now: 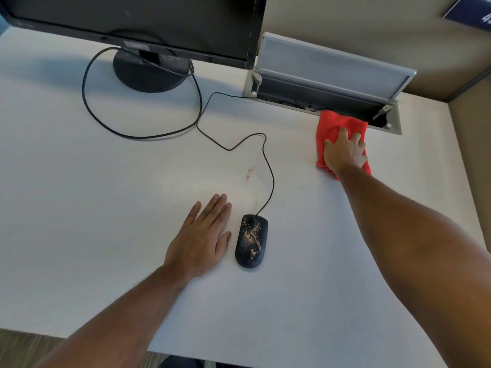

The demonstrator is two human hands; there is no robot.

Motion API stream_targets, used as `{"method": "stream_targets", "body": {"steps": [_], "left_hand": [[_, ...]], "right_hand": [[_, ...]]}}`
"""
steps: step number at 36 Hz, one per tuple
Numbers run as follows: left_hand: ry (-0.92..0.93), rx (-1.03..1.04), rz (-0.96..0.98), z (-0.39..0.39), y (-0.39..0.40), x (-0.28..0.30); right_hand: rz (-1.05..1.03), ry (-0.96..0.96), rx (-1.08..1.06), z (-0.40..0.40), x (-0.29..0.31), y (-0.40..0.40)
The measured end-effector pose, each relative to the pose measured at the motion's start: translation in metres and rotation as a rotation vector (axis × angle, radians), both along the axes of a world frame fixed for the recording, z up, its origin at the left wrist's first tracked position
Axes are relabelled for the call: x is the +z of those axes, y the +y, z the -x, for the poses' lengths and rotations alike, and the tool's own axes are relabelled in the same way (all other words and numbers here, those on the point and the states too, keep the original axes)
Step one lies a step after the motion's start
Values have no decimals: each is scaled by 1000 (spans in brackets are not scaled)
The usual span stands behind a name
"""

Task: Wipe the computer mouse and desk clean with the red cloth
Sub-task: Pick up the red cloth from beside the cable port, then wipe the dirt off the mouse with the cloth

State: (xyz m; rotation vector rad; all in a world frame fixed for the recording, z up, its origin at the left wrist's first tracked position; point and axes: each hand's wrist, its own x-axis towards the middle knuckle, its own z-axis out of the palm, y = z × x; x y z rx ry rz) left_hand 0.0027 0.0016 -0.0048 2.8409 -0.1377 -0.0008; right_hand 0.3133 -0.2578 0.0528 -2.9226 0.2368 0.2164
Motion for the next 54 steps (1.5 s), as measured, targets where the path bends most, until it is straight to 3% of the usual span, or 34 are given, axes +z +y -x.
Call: {"method": "stream_targets", "body": {"steps": [16,23,33,39,47,54], "left_hand": [[45,-20,35,2,1,8],[91,-89,79,3,6,7],[164,-172,119,-1,9,3],[193,-217,104,-7,9,5],[180,-235,84,-15,1,5],[134,-213,101,-15,-1,0]], "right_hand": [[-126,-50,33,50,16,-18],[-380,-49,-64,121,12,-23],[-474,17,16,224,1,-6],[-399,132,188,235,12,13],[-161,-20,521,223,46,48],[91,-7,761,214,49,72]]}}
